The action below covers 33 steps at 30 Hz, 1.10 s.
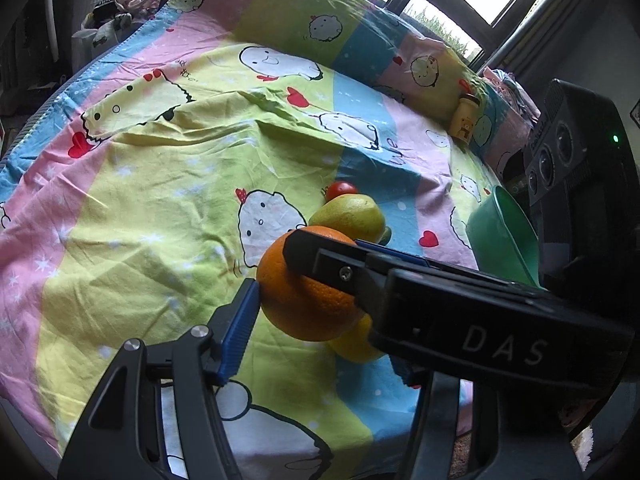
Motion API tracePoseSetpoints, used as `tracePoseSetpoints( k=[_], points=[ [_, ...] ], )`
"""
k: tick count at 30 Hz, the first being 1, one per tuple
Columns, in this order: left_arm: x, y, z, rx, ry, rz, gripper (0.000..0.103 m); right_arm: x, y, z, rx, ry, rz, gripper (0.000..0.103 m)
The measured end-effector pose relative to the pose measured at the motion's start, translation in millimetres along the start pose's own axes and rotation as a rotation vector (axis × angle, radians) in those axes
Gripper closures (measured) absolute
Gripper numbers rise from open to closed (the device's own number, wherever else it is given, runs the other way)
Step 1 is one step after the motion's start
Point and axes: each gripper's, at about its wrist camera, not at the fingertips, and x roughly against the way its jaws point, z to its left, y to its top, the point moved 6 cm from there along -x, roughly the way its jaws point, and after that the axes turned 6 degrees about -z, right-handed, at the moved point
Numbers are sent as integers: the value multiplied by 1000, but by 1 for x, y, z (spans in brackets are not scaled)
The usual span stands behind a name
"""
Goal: Organize fruits
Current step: 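Close the right gripper around the orange and lift it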
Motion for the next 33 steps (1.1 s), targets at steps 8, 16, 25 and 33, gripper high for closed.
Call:
tracePoseSetpoints(
  k=[8,16,25,33],
  points=[
    [-1,8,-36,-63,-63,-34,46,33,8,-16,-42,-51,-99,47],
    [-21,8,-73,-122,-106,-9,47,57,10,-53,-144,-84,-153,47],
    [-49,11,-101,-189,-124,53,48,69,12,-94,-253,-102,-180,47],
    [-79,10,-115,-237,-142,139,48,68,11,-125,-347,-125,-173,47]
  ],
)
